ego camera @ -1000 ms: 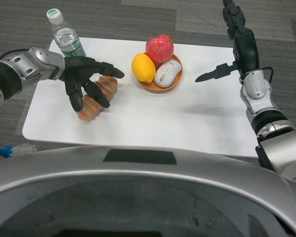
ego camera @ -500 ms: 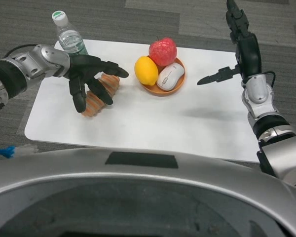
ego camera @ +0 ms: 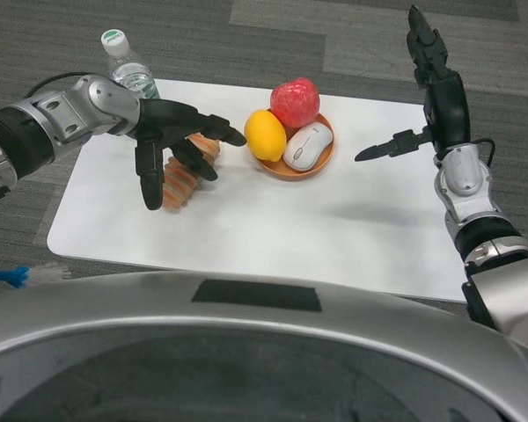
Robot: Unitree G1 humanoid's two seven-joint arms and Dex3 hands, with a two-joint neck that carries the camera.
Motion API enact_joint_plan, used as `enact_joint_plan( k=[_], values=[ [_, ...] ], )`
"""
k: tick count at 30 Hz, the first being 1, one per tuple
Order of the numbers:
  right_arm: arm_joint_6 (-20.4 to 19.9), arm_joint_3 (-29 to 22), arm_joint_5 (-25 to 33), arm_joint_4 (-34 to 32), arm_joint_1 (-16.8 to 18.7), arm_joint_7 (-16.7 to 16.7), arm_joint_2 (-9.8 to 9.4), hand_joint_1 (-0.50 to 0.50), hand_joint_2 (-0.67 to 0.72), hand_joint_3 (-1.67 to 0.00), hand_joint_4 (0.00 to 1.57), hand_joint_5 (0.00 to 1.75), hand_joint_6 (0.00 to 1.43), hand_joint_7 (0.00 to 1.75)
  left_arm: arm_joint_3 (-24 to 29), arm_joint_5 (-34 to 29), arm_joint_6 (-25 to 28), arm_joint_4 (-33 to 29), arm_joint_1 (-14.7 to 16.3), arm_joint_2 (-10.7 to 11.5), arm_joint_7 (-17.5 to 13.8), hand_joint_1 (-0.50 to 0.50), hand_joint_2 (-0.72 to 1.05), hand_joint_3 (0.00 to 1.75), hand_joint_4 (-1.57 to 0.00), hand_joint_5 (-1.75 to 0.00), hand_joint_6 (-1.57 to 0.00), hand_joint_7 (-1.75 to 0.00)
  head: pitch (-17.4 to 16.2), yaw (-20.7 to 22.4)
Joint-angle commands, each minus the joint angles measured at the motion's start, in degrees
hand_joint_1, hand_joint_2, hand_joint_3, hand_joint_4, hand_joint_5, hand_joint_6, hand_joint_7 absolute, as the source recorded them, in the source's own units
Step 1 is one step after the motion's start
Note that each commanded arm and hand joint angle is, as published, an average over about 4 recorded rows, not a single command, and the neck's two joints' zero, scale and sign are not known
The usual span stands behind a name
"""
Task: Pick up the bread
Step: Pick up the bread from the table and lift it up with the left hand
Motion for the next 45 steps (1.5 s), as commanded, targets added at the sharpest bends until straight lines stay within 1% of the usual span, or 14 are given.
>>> enact_joint_plan(
  k=[1,3,7,11,15,19,22,24,27,28,32,36,39,45],
  values=[
    [0.11,-0.22,0.61,-0.67,0.57,-0.32,-0.1,-0.38,-0.03,0.0,0.0,0.0,0.0,0.0,1.24,-3.84,1.22,-1.92,1.27,1.66,-0.86,0.5,0.03,0.04,-0.66,0.0,0.0,-0.28,0.52,0.51],
    [0.11,-0.26,0.66,-0.74,0.64,-0.34,-0.1,-0.38,0.0,0.0,0.0,0.0,0.0,0.0,1.48,-6.19,1.73,-3.13,1.51,2.3,-1.19,0.5,0.12,0.07,-0.67,0.0,0.0,-0.28,0.72,0.86],
    [0.11,-0.24,0.75,-0.72,0.68,-0.41,-0.12,-0.38,-0.03,0.0,0.0,0.0,0.0,0.0,2.1,-8.52,2.52,-5.04,2.02,3.46,-1.41,0.5,0.29,0.07,-0.73,0.0,0.0,-0.28,0.9,1.35],
    [0.11,-0.17,0.86,-0.56,0.68,-0.47,-0.14,-0.38,0.03,0.0,0.0,0.0,0.0,0.0,3.46,-10.76,3.24,-6.78,2.88,4.21,-1.52,0.5,0.34,0.04,-0.79,0.0,0.0,-0.28,1.27,2.04],
    [0.11,-0.11,0.88,-0.39,0.61,-0.54,-0.1,-0.38,0.03,0.0,0.0,0.0,0.0,0.0,6.54,-11.73,3.92,-8.05,4.26,4.89,-1.54,0.5,0.43,0.07,-0.85,0.0,0.0,-0.28,1.41,2.43],
    [0.11,-0.09,0.94,-0.28,0.57,-0.56,-0.1,-0.38,0.03,0.0,0.0,0.0,0.0,0.0,9.53,-14.12,4.16,-8.65,5.97,5.62,-1.6,0.5,0.43,0.07,-0.91,0.0,0.0,-0.28,1.59,2.91],
    [0.11,-0.13,0.99,-0.21,0.51,-0.56,-0.1,-0.38,0.03,0.0,0.0,0.0,0.0,0.0,13.66,-15.29,4.14,-8.93,8.55,5.66,-1.54,0.5,0.49,0.09,-0.75,0.0,0.0,-0.28,2.0,3.34],
    [0.11,-0.17,1.03,-0.21,0.51,-0.56,-0.1,-0.38,0.03,0.0,0.0,0.0,0.0,0.0,17.2,-14.76,3.97,-9.0,10.66,5.22,-1.38,0.5,0.52,0.09,-0.51,0.0,0.0,-0.28,2.31,3.81],
    [0.11,-0.24,1.14,-0.21,0.51,-0.56,-0.03,-0.38,0.03,0.0,0.0,0.0,0.0,0.0,21.9,-14.67,3.59,-9.22,13.99,4.3,-1.25,0.49,0.38,0.09,-0.07,0.0,0.0,-0.28,2.83,4.6],
    [0.11,-0.28,1.21,-0.21,0.51,-0.56,0.01,-0.38,0.03,0.0,0.0,0.0,0.0,0.0,23.39,-14.85,3.57,-9.33,15.23,3.99,-1.23,0.48,0.32,0.09,-0.01,0.0,0.0,-0.28,2.96,4.82],
    [0.11,-0.42,1.34,0.25,0.51,-0.58,0.08,-0.38,0.03,0.0,0.0,0.0,0.0,0.0,31.19,-12.23,5.68,-11.09,21.29,2.41,-1.12,0.36,-0.02,0.09,0.0,0.0,0.0,-0.26,2.99,5.95],
    [0.11,-0.31,1.49,1.02,0.24,-0.65,0.06,-0.38,0.03,0.0,0.0,0.0,0.0,0.0,37.72,-2.61,9.99,-15.37,24.63,0.87,-1.01,0.26,-0.21,0.09,0.0,0.0,0.0,-0.21,3.03,6.58],
    [0.11,-0.22,1.49,1.37,-0.11,-0.74,-0.01,-0.38,0.03,0.0,0.0,0.0,0.0,0.0,40.16,5.32,13.37,-18.95,25.68,0.32,-0.92,0.18,-0.28,0.09,0.0,0.0,0.0,-0.21,2.99,7.3],
    [0.2,0.0,1.54,2.03,-0.55,-1.09,-0.1,-0.38,0.09,0.0,0.0,0.0,0.0,0.0,39.94,16.13,17.06,-21.5,25.68,-0.6,-1.01,0.08,-0.44,0.09,0.0,0.0,0.0,-0.21,2.93,7.49]
  ],
)
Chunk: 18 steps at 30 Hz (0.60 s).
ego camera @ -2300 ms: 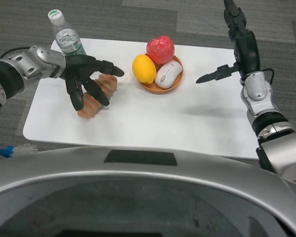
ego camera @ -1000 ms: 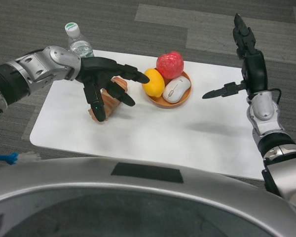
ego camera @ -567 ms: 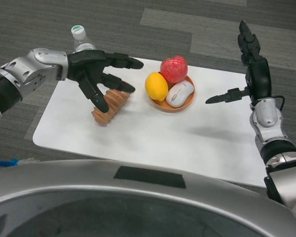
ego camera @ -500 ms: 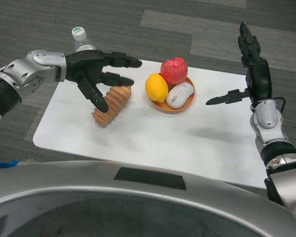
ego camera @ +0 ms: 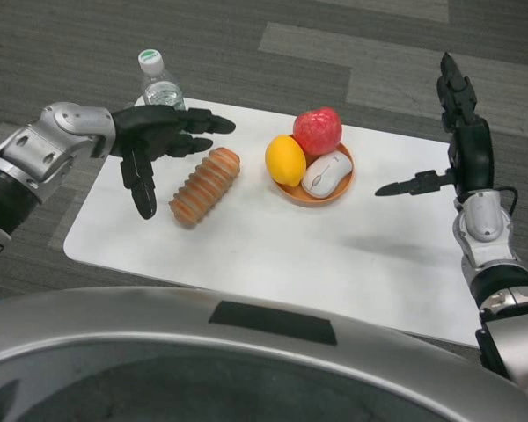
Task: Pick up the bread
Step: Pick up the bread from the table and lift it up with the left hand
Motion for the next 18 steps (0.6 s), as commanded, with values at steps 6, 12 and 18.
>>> enact_joint_plan(
  k=[6,12,18],
  values=[
    [0.28,-0.06,0.71,0.66,-0.95,-0.49,-0.24,-0.38,0.09,0.0,0.0,0.0,0.0,0.0,-0.68,13.92,3.94,-2.87,-0.22,-2.5,-0.18,0.0,-0.46,0.09,0.0,0.0,0.0,-0.21,-0.19,0.01],
    [0.26,-0.24,0.73,0.66,-0.95,-0.49,-0.18,-0.4,0.09,0.0,0.0,0.0,0.0,0.0,-3.96,22.58,4.36,-3.0,-1.45,-4.33,-0.2,-0.04,-0.53,0.09,0.0,0.0,0.0,-0.21,-0.26,0.12],
    [0.28,-0.13,0.79,0.81,-0.95,-0.49,-0.15,-0.41,0.09,0.0,0.0,0.0,0.0,0.0,-7.16,27.72,4.12,-2.54,-2.57,-5.86,0.37,-0.08,-0.57,0.09,0.0,0.0,0.0,-0.21,-0.12,0.4]
  ],
)
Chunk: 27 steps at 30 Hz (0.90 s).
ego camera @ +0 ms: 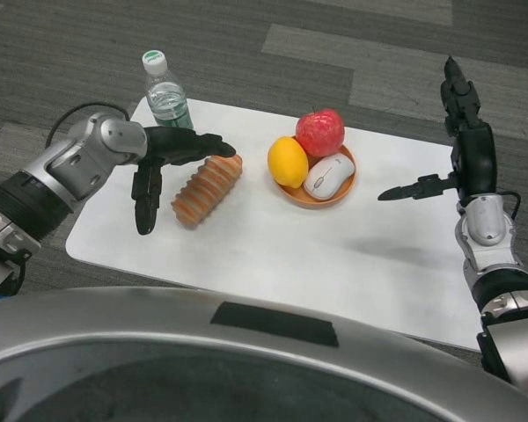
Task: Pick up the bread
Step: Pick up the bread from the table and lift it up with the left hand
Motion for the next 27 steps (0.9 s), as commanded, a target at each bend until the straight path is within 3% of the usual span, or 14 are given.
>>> enact_joint_plan(
  k=[1,8,12,18,22,27],
  values=[
    [0.24,-0.14,0.6,0.43,-0.9,-0.44,-0.15,-0.42,0.09,0.0,0.0,0.0,0.0,0.0,-1.46,1.57,-0.19,0.45,-1.31,-1.32,0.66,-0.08,-0.59,0.09,0.0,0.0,0.0,-0.21,0.14,0.06],
    [0.24,-0.1,0.6,0.59,-0.9,-0.44,-0.01,-0.42,0.09,0.0,0.0,0.0,0.0,0.0,-2.18,4.32,-0.68,3.33,-2.15,-3.56,2.42,-0.1,-0.61,0.09,0.0,0.0,0.0,-0.21,0.91,-0.19],
    [0.24,-0.23,0.65,0.59,-0.85,-0.44,0.16,-0.42,0.09,0.0,0.0,0.0,0.0,0.0,-3.15,9.81,-0.68,3.82,-2.37,-4.35,4.62,-0.1,-0.55,0.09,0.0,0.0,0.0,-0.21,0.9,-0.67],
    [0.24,-0.23,0.78,0.43,-0.72,-0.5,0.38,-0.42,0.09,0.0,0.0,0.0,0.0,0.0,-5.13,10.51,-0.76,5.99,-2.48,-4.92,8.04,-0.1,-0.55,0.07,0.0,0.0,0.0,-0.21,0.89,-0.68],
    [0.24,-0.18,0.71,0.32,-0.72,-0.53,0.45,-0.42,0.09,0.0,0.0,0.0,0.0,0.0,-6.05,10.76,-0.7,7.55,-2.54,-5.23,9.47,-0.07,-0.41,0.09,0.0,0.0,0.0,-0.21,1.0,-0.36],
    [0.24,-0.25,0.69,0.12,-0.7,-0.53,0.69,-0.42,0.09,0.0,0.0,0.0,0.0,0.0,-8.18,12.27,-0.72,10.54,-2.89,-6.46,12.42,-0.06,-0.46,0.09,0.0,0.0,0.0,-0.21,1.29,-0.14]
  ],
)
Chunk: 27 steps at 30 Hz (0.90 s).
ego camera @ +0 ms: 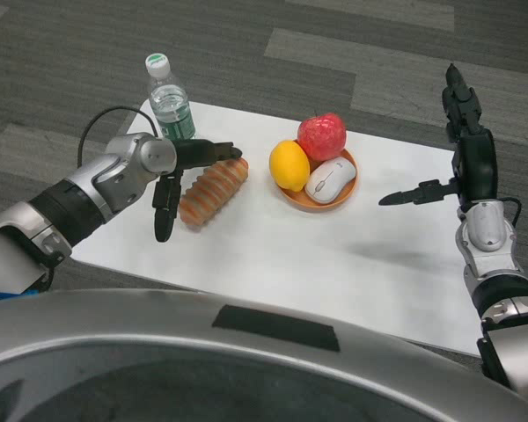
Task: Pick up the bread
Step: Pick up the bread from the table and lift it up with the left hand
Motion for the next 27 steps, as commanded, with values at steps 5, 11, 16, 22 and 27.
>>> enact_joint_plan(
  k=[5,11,16,22,27],
  values=[
    [0.22,-0.28,0.64,-0.38,-0.59,-0.48,0.42,-0.42,0.09,0.0,0.0,0.0,0.0,0.0,-2.65,0.22,-0.75,5.33,-1.0,-1.88,4.65,-0.04,-0.26,0.09,0.0,0.0,0.0,-0.21,0.0,0.26],
    [0.22,-0.58,0.68,-0.64,-0.23,-0.57,0.46,-0.42,0.09,0.0,0.0,0.0,0.0,0.0,-2.38,-0.58,-1.28,9.2,-1.04,-5.22,8.03,0.09,0.16,0.04,0.0,0.0,0.0,-0.21,-0.09,0.25],
    [0.13,-0.67,0.9,-0.86,0.07,-0.66,0.46,-0.42,0.08,0.0,0.0,0.0,0.0,0.0,-1.15,-2.64,-3.65,13.73,-1.04,-7.16,10.36,0.41,0.49,0.09,0.0,0.0,0.0,-0.21,0.08,-0.06],
    [0.13,-0.93,1.08,-0.99,0.34,-0.83,0.55,-0.42,0.09,0.0,0.0,0.0,0.0,0.0,1.79,-3.34,-7.82,18.12,-1.0,-9.18,12.03,0.49,0.78,0.09,0.0,0.0,0.0,-0.28,-0.17,-0.5],
    [0.13,-1.04,1.08,-1.04,0.34,-0.83,0.49,-0.45,0.09,0.0,0.0,0.0,0.0,0.0,4.1,-4.24,-11.58,19.37,-0.56,-9.62,12.05,0.48,0.74,0.09,0.0,0.0,0.0,-0.28,-0.36,-0.34]
  ],
)
